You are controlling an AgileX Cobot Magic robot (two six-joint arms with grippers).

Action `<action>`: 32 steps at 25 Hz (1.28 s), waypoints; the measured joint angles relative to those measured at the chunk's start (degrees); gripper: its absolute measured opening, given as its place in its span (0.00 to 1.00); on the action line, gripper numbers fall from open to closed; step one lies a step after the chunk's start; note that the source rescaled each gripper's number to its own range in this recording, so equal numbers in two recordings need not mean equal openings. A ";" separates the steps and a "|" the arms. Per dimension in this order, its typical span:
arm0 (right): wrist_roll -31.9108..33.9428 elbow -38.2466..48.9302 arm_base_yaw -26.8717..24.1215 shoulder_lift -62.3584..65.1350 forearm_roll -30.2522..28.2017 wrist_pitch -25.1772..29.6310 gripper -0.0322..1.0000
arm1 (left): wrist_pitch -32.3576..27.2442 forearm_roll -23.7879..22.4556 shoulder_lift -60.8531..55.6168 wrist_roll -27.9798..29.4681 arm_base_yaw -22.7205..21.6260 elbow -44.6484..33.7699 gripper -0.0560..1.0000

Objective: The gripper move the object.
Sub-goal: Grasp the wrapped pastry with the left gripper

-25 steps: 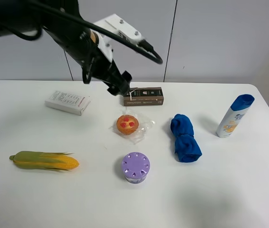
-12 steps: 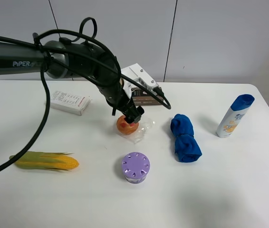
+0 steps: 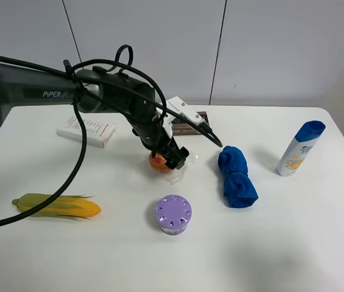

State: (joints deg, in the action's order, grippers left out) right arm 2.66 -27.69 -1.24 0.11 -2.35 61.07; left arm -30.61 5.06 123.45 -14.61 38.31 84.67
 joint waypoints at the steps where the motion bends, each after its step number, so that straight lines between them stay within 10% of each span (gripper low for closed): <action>1: 0.00 0.00 0.00 0.00 0.00 0.00 1.00 | 0.46 0.06 0.46 0.00 0.00 0.00 1.00; 19: 0.00 0.00 0.00 0.00 0.00 0.00 1.00 | 3.08 0.42 5.17 -0.04 0.00 0.02 1.00; 21: 0.00 0.00 0.00 0.00 0.00 0.00 1.00 | 3.22 0.42 5.22 -0.04 0.00 0.02 0.88; 26: 0.00 0.00 0.00 0.00 0.00 0.00 1.00 | 3.33 0.48 5.39 -0.04 0.00 0.07 0.05; 32: 0.00 0.00 0.00 0.00 0.00 0.00 1.00 | 2.33 0.48 4.54 -0.04 0.00 0.09 0.07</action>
State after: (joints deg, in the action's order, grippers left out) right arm 2.66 -27.69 -1.24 0.11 -2.35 61.07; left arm -28.28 5.54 127.99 -14.65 38.31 84.76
